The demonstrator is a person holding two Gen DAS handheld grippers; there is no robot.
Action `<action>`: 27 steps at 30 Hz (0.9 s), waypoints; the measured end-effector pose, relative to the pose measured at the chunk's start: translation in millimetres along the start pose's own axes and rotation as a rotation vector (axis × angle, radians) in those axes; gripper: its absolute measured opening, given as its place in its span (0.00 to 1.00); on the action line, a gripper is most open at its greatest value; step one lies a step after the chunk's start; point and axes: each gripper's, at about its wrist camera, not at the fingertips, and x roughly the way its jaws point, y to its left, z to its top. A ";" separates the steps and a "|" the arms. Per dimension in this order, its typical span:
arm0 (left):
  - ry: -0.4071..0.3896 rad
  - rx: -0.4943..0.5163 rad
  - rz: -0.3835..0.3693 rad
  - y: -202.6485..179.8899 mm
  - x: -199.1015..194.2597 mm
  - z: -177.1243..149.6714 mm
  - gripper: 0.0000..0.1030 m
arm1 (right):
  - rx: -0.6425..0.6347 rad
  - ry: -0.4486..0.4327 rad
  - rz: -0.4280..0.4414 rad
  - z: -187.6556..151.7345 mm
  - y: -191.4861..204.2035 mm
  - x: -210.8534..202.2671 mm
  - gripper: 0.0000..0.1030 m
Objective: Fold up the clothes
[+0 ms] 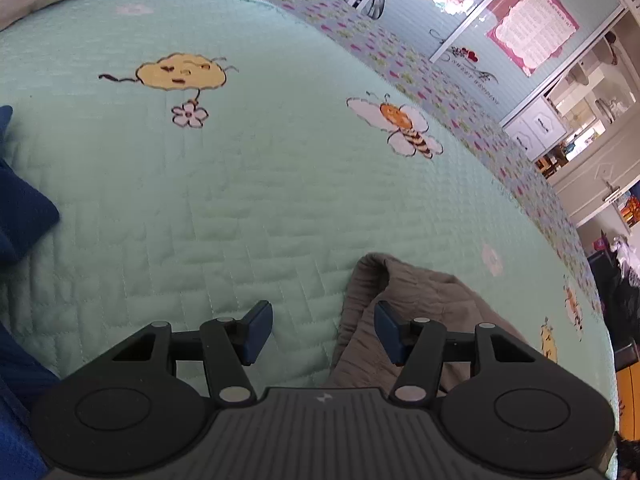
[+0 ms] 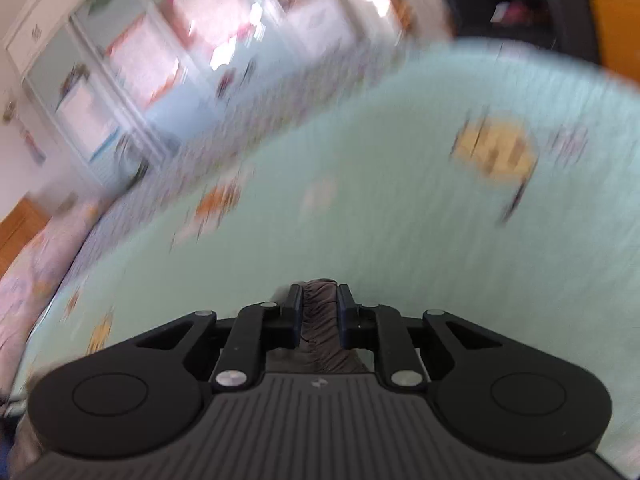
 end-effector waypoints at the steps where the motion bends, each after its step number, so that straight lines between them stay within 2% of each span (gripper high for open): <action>1: -0.001 0.004 -0.004 -1.7 -1.5 0.3 0.57 | 0.013 -0.046 -0.020 11.1 -1.5 -5.9 0.18; 2: -0.001 0.015 -0.006 -4.2 -3.2 0.1 0.57 | 0.017 -0.100 -0.046 25.4 -2.4 -14.8 0.18; 4: -0.004 0.041 -0.011 -9.6 -6.7 -1.0 0.57 | -0.020 -0.146 -0.106 41.4 -1.5 -21.2 0.18; 6: -0.008 0.047 -0.021 -12.0 -9.0 -3.1 0.58 | -0.030 -0.076 -0.188 43.6 -9.5 -10.5 0.19; 8: -0.014 0.035 -0.032 -11.7 -10.8 -6.0 0.58 | 0.001 0.011 -0.221 34.7 -19.1 0.8 0.24; 10: -0.015 0.030 -0.034 -11.3 -14.0 -9.7 0.58 | 0.057 -0.005 -0.185 21.1 -24.1 -2.5 0.34; 12: -0.018 0.049 -0.034 -12.2 -20.9 -14.5 0.58 | 0.122 -0.110 -0.152 8.8 -27.4 -19.9 0.54; 14: -0.025 0.073 -0.045 -12.8 -32.8 -19.9 0.59 | 0.183 -0.180 -0.141 3.4 -29.9 -37.9 0.60; 16: -0.032 0.077 -0.069 -11.0 -46.2 -26.8 0.59 | 0.245 -0.208 -0.111 -4.5 -34.2 -61.2 0.61; 18: -0.042 0.059 -0.107 -6.6 -61.2 -38.0 0.59 | 0.285 -0.153 -0.080 -18.2 -32.2 -80.4 0.61; 22: -0.059 0.036 -0.169 1.7 -91.7 -73.2 0.60 | 0.360 -0.093 0.096 -71.0 -18.8 -135.1 0.61; 25: -0.077 0.021 -0.169 12.0 -113.3 -104.5 0.63 | 0.354 -0.055 0.214 -118.0 5.2 -184.1 0.62; 27: -0.068 -0.049 -0.167 25.7 -117.7 -122.3 0.65 | 0.377 -0.035 0.280 -148.1 21.6 -213.8 0.64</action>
